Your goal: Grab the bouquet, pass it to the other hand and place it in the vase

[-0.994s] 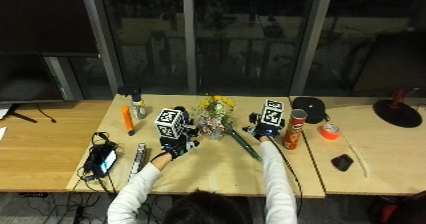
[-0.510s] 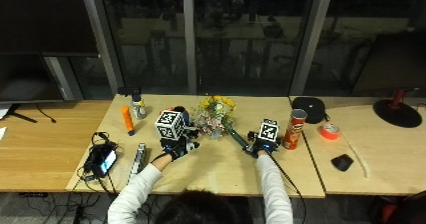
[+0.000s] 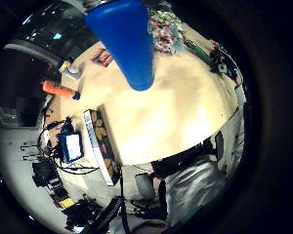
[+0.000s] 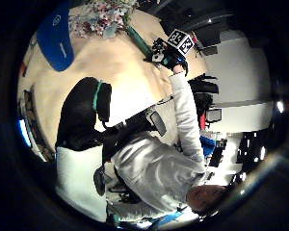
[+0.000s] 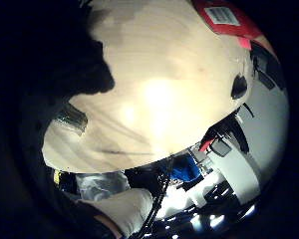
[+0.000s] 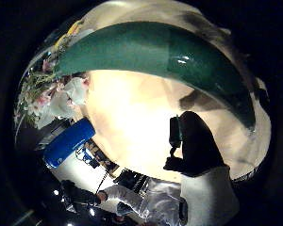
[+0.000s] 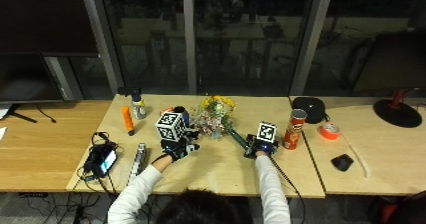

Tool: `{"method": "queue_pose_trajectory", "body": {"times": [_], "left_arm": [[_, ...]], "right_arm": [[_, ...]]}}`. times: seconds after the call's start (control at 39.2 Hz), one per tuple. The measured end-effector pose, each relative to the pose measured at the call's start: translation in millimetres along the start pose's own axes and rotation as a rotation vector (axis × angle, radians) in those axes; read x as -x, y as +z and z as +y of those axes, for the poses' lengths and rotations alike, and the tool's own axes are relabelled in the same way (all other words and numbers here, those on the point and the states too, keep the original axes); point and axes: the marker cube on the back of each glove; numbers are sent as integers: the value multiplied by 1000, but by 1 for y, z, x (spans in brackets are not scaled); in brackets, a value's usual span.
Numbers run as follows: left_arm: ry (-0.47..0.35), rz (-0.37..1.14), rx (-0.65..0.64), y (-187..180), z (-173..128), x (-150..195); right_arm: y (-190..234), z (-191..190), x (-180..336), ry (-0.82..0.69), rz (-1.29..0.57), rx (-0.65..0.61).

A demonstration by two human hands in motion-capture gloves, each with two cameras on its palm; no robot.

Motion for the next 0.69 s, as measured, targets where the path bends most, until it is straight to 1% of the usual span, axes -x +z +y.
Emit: {"method": "queue_pose_trajectory", "body": {"times": [0.08, 0.15, 0.28, 0.46, 0.54, 0.59, 0.69], "left_arm": [[1, 7, 1, 0, 0, 0], [-1, 12, 5, 3, -1, 3], [1, 18, 15, 4, 0, 2], [-3, 29, 15, -1, 1, -2], [-1, 30, 5, -5, 2, -3], [3, 30, 0, -7, 3, -4], [-4, 27, 4, -10, 6, -4]], "right_arm": [[3, 5, 1, 33, 34, 71], [5, 6, 4, 56, 58, 92], [5, 4, 9, 66, 65, 91], [9, 4, 20, 39, -3, 67], [12, 1, 21, 58, -9, 60], [13, 2, 22, 67, 5, 57], [11, 5, 27, 26, 68, 17]]}}
